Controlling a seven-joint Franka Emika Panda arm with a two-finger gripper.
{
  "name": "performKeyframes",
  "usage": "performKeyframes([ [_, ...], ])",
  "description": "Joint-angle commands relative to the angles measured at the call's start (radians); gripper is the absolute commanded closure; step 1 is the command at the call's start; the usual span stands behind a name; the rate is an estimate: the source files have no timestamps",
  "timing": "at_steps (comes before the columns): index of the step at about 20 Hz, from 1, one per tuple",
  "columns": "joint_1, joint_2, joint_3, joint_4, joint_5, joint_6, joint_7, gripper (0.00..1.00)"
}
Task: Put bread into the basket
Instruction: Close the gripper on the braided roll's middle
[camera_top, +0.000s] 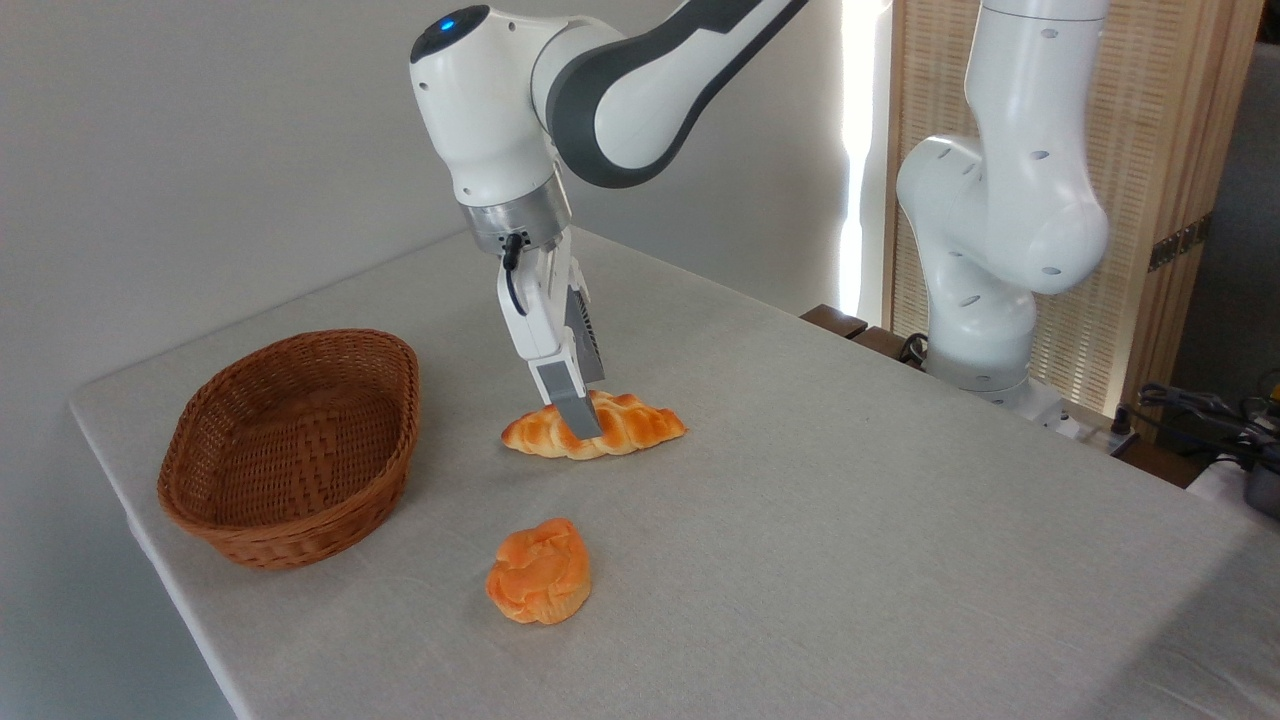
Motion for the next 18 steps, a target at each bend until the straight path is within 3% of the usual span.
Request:
performKeyframes([
  [1, -0.012, -0.006, 0.012, -0.038, 0.002, 0.037, 0.020, 0.00],
  [12, -0.030, 0.009, 0.012, -0.095, 0.002, 0.147, 0.025, 0.00],
  [13, -0.030, 0.009, 0.012, -0.095, 0.002, 0.149, 0.025, 0.11],
  [15, -0.029, 0.009, 0.012, -0.095, 0.002, 0.149, 0.025, 0.56],
  [16, -0.029, 0.009, 0.014, -0.095, 0.002, 0.149, 0.023, 0.67],
  [18, -0.029, 0.008, 0.014, -0.093, 0.002, 0.149, 0.023, 0.69],
])
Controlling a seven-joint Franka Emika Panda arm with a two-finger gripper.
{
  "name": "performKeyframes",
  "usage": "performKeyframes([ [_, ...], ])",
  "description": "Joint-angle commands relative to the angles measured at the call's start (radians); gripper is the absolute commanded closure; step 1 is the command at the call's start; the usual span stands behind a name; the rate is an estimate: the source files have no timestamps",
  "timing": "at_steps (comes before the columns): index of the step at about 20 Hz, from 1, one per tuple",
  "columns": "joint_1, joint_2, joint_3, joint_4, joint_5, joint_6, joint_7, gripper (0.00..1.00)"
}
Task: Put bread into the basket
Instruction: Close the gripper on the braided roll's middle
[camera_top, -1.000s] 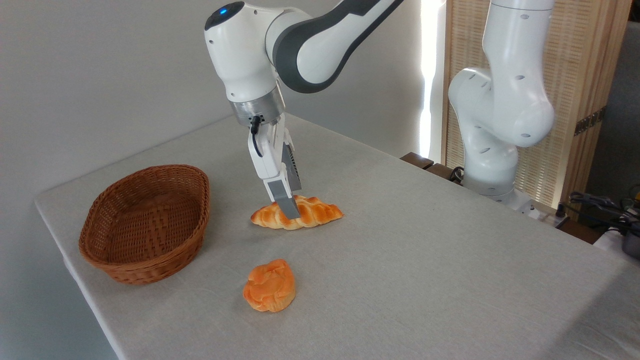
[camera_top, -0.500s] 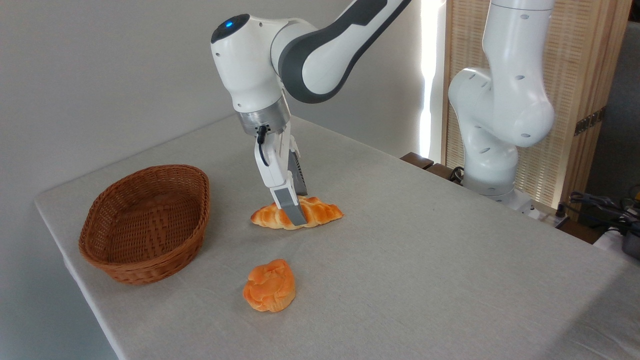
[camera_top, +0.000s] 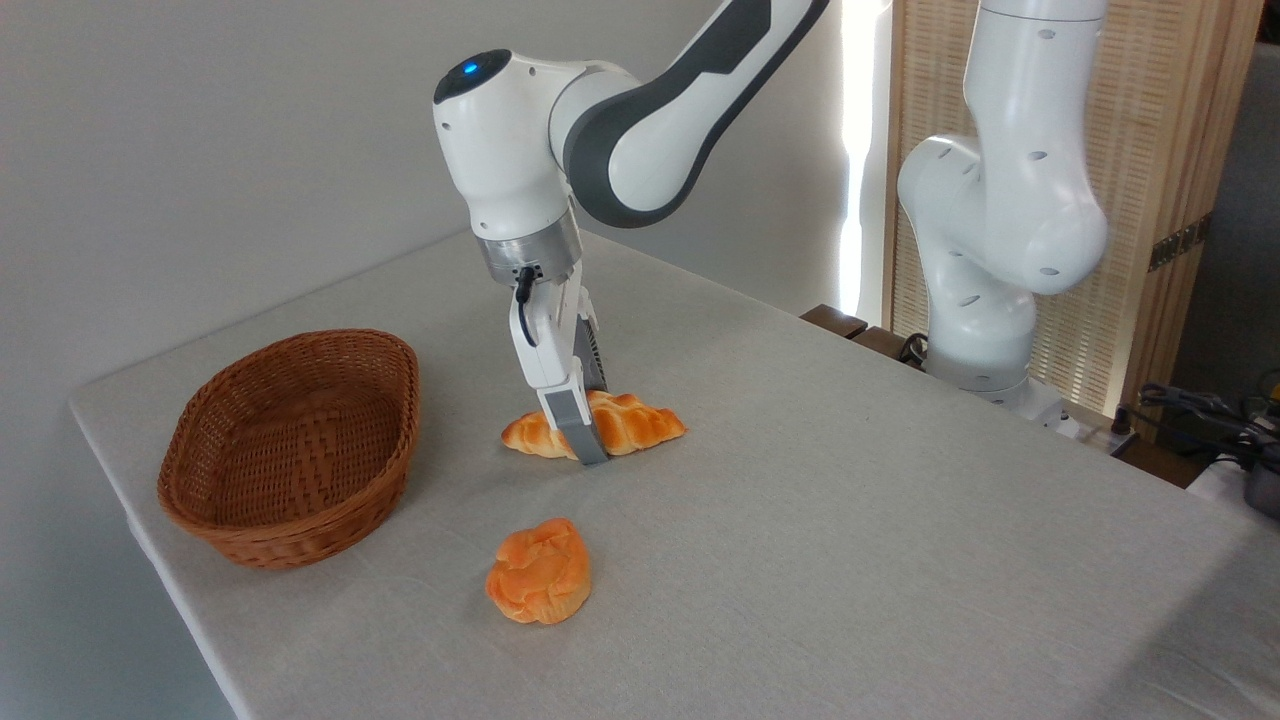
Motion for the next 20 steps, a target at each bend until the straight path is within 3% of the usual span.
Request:
performKeyframes([
  [1, -0.011, -0.004, 0.013, -0.008, 0.000, 0.022, 0.015, 0.69],
  [15, -0.006, -0.018, 0.013, 0.015, -0.002, -0.036, 0.018, 0.75],
  [20, -0.002, -0.015, 0.017, 0.125, -0.003, -0.134, 0.018, 0.74],
])
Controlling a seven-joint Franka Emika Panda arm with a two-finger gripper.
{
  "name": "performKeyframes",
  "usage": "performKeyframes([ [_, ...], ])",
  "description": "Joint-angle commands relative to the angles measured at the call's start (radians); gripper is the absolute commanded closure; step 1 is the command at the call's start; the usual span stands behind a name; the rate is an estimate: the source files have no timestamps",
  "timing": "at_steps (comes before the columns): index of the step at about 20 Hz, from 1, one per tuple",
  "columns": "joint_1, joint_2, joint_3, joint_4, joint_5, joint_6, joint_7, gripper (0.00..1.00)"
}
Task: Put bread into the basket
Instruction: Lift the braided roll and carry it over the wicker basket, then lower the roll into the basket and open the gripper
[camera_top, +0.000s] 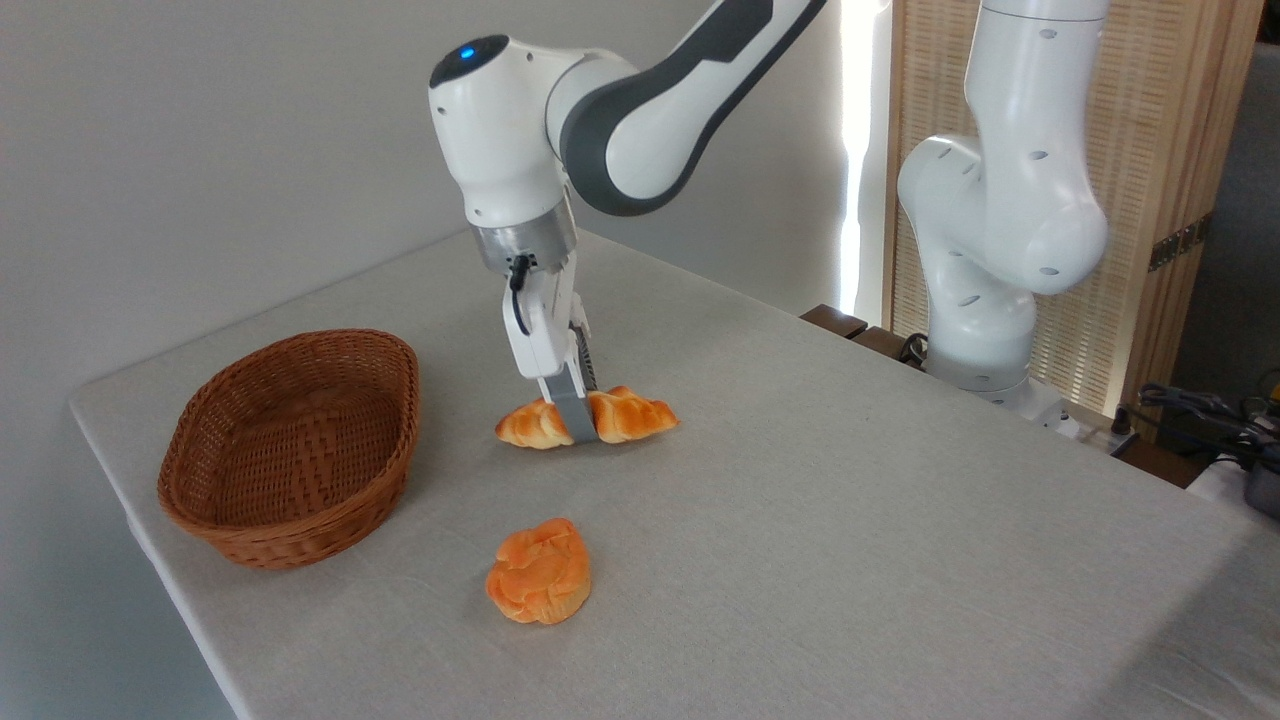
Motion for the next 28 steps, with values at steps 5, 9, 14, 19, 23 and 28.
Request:
performKeyframes([
  [5, 0.003, 0.028, 0.024, 0.252, -0.013, -0.229, 0.017, 0.73],
  [9, 0.000, 0.169, 0.021, 0.460, -0.060, -0.217, -0.012, 0.75],
  [14, -0.017, 0.359, -0.005, 0.711, -0.126, -0.217, -0.201, 0.75],
  [19, -0.042, 0.496, -0.070, 0.812, -0.122, -0.104, -0.406, 0.69],
  [23, -0.075, 0.563, -0.072, 0.848, -0.113, -0.051, -0.554, 0.50],
  [28, -0.097, 0.569, -0.072, 0.846, -0.029, -0.051, -0.551, 0.00],
])
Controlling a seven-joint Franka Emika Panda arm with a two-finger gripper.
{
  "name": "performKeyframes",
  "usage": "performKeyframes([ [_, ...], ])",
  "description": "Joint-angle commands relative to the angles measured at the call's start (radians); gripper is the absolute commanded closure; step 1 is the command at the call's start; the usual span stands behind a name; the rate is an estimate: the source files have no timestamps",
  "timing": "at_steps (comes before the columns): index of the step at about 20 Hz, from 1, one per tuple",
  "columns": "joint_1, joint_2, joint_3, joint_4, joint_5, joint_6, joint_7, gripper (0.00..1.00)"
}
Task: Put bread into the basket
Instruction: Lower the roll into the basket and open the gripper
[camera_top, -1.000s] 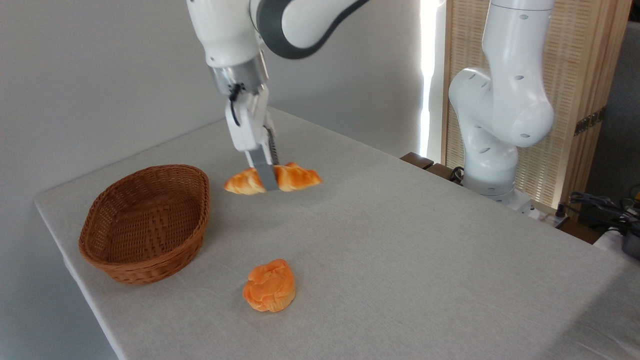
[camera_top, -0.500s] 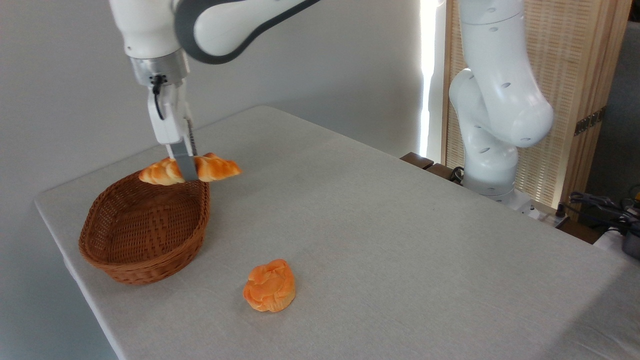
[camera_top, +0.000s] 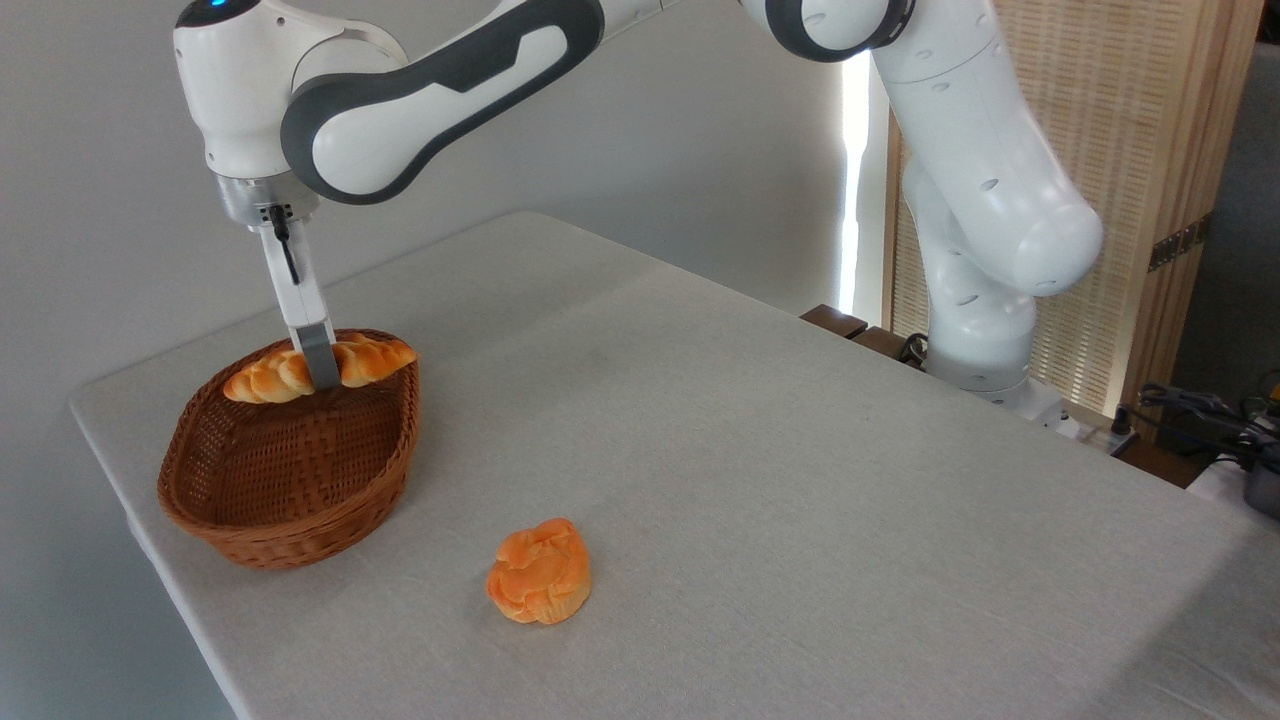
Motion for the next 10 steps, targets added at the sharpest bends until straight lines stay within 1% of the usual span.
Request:
performKeyframes([
  [1, -0.021, 0.008, 0.008, 0.024, 0.075, -0.002, -0.022, 0.00],
  [5, -0.021, 0.011, 0.008, 0.024, 0.075, -0.002, -0.021, 0.00],
  [7, -0.036, 0.014, 0.008, 0.024, 0.077, -0.002, -0.021, 0.00],
  [10, -0.038, 0.019, 0.009, 0.024, 0.077, -0.002, -0.021, 0.00],
])
